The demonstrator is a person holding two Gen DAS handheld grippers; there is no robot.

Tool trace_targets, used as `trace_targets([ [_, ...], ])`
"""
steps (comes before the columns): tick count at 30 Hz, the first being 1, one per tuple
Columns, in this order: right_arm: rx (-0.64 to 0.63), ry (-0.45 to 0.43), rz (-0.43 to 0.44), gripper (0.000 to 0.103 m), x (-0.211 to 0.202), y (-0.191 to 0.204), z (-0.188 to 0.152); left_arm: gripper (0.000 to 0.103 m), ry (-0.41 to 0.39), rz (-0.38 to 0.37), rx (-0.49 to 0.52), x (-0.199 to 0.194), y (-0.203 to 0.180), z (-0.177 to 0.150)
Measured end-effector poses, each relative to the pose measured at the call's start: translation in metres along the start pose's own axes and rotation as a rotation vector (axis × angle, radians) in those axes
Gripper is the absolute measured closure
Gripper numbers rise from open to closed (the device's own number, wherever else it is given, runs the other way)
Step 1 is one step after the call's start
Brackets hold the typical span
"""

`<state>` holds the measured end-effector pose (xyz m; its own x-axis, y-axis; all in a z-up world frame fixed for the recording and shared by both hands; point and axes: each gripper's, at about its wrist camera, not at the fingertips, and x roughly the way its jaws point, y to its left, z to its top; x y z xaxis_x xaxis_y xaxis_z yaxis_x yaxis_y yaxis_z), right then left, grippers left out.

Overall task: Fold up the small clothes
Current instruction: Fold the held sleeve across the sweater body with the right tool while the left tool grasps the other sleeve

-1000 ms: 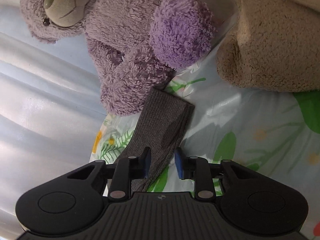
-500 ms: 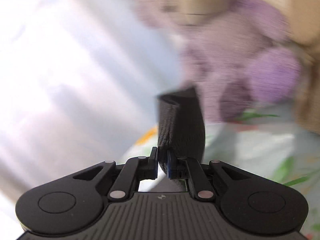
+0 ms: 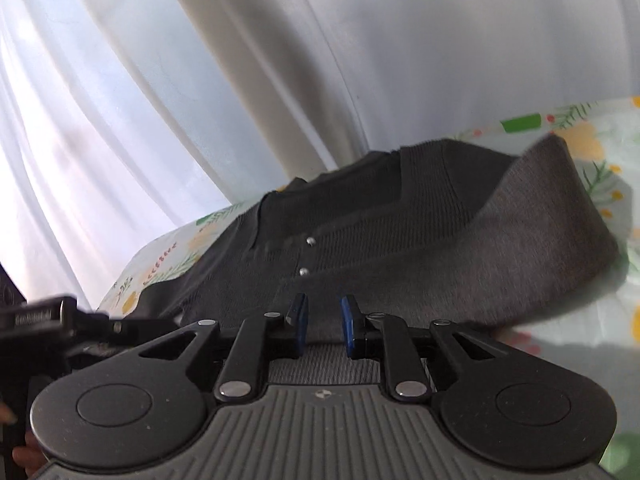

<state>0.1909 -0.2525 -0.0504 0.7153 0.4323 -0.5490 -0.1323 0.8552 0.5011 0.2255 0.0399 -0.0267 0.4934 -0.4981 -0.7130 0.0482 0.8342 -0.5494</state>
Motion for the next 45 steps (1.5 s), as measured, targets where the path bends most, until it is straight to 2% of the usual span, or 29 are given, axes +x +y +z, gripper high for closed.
trace_targets([
  [2, 0.038, 0.022, -0.015, 0.085, -0.007, -0.009, -0.012, 0.022, 0.040, -0.011, -0.021, 0.018, 0.004, 0.005],
  [4, 0.079, 0.043, -0.029, 0.084, -0.019, -0.017, -0.022, 0.035, 0.066, -0.004, -0.076, 0.034, 0.013, 0.010],
  [7, 0.124, 0.044, -0.039, 0.080, -0.029, -0.031, -0.028, 0.038, 0.087, -0.052, -0.177, 0.051, 0.028, 0.013],
  [9, 0.144, 0.037, -0.045, 0.074, -0.033, -0.040, -0.029, 0.040, 0.078, -0.072, -0.194, 0.057, 0.030, 0.015],
  [11, 0.164, 0.027, -0.047, 0.073, -0.038, -0.045, -0.032, 0.047, 0.072, -0.067, -0.197, 0.063, 0.031, 0.020],
  [13, 0.189, 0.019, -0.039, 0.072, -0.042, -0.051, -0.032, 0.069, 0.072, -0.054, -0.193, 0.068, 0.030, 0.026],
  [14, 0.198, 0.014, -0.037, 0.072, -0.043, -0.054, -0.032, 0.074, 0.081, -0.048, -0.187, 0.071, 0.029, 0.028],
  [16, 0.213, 0.006, -0.038, 0.072, -0.045, -0.060, -0.031, 0.091, 0.096, -0.040, -0.179, 0.077, 0.029, 0.032],
  [17, 0.218, 0.004, -0.042, 0.071, -0.045, -0.061, -0.031, 0.094, 0.099, -0.039, -0.175, 0.079, 0.028, 0.034],
  [21, 0.237, 0.010, -0.053, 0.071, -0.040, -0.065, -0.025, 0.097, 0.062, -0.037, -0.124, 0.078, 0.020, 0.043],
  [25, 0.223, 0.008, -0.077, 0.071, -0.035, -0.068, -0.018, 0.097, -0.050, -0.034, -0.001, 0.049, 0.004, 0.061],
  [27, 0.209, 0.001, -0.095, 0.069, -0.034, -0.070, -0.012, 0.097, -0.129, 0.014, 0.066, 0.030, 0.003, 0.071],
  [30, 0.194, -0.017, -0.127, 0.068, -0.030, -0.076, 0.000, 0.097, -0.226, 0.131, 0.129, 0.011, 0.018, 0.084],
  [32, 0.190, -0.019, -0.142, 0.067, -0.024, -0.083, 0.007, 0.097, -0.245, 0.189, 0.122, 0.006, 0.034, 0.091],
  [34, 0.196, -0.018, -0.150, 0.065, -0.017, -0.090, 0.015, 0.097, -0.250, 0.214, 0.087, 0.002, 0.053, 0.097],
  [37, 0.214, -0.014, -0.159, 0.063, -0.004, -0.103, 0.025, 0.097, -0.259, 0.198, 0.041, 0.001, 0.068, 0.103],
  [42, 0.188, -0.014, -0.214, 0.053, 0.018, -0.110, 0.045, 0.097, -0.291, 0.205, 0.069, -0.002, 0.070, 0.106],
  [45, 0.194, -0.004, -0.214, 0.053, 0.029, -0.114, 0.055, 0.097, -0.311, 0.223, 0.061, -0.006, 0.072, 0.109],
])
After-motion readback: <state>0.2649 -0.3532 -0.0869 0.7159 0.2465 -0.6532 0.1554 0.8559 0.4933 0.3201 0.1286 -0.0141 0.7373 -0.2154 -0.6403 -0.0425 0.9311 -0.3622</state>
